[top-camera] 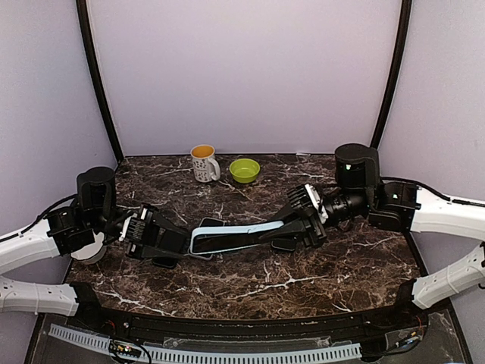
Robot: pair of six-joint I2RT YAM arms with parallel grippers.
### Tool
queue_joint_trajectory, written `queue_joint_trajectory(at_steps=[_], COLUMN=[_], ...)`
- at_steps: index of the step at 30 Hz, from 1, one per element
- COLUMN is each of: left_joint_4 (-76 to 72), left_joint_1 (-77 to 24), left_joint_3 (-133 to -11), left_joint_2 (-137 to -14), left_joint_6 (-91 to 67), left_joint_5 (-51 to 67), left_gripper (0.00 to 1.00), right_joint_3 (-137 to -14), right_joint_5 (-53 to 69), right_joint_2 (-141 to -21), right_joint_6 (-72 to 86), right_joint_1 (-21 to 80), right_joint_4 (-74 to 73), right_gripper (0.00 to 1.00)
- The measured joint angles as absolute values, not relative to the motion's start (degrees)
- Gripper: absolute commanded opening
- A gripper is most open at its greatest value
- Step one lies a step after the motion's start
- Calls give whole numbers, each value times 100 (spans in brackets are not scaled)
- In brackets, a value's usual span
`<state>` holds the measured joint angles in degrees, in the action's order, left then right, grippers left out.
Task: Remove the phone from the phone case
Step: Remove the bottom left corner of the phone case.
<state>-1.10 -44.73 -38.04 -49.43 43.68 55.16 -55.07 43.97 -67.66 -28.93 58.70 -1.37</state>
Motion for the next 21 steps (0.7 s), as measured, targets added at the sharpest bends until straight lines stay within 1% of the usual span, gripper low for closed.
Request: queue_joint_trajectory(at_steps=[8, 15, 21], left_joint_4=[-102, -104, -193], left_joint_1=[-4473, -4473, -4473], left_joint_3=[-3854, -3854, -3854], left_joint_2=[-5013, -5092, -5142], left_joint_6=[4298, 4211, 4086], left_joint_5=[5828, 6010, 6075], left_gripper=[38, 45, 45], right_joint_3=[-5655, -5655, -5621], right_joint_5=[4567, 4536, 4484], right_joint_2=[-6947, -6997, -6997], right_joint_6=[-3061, -3083, -3096], right_joint_1=[5811, 5795, 5795], right_joint_4=[-261, -209, 30], right_gripper=[0, 0, 0])
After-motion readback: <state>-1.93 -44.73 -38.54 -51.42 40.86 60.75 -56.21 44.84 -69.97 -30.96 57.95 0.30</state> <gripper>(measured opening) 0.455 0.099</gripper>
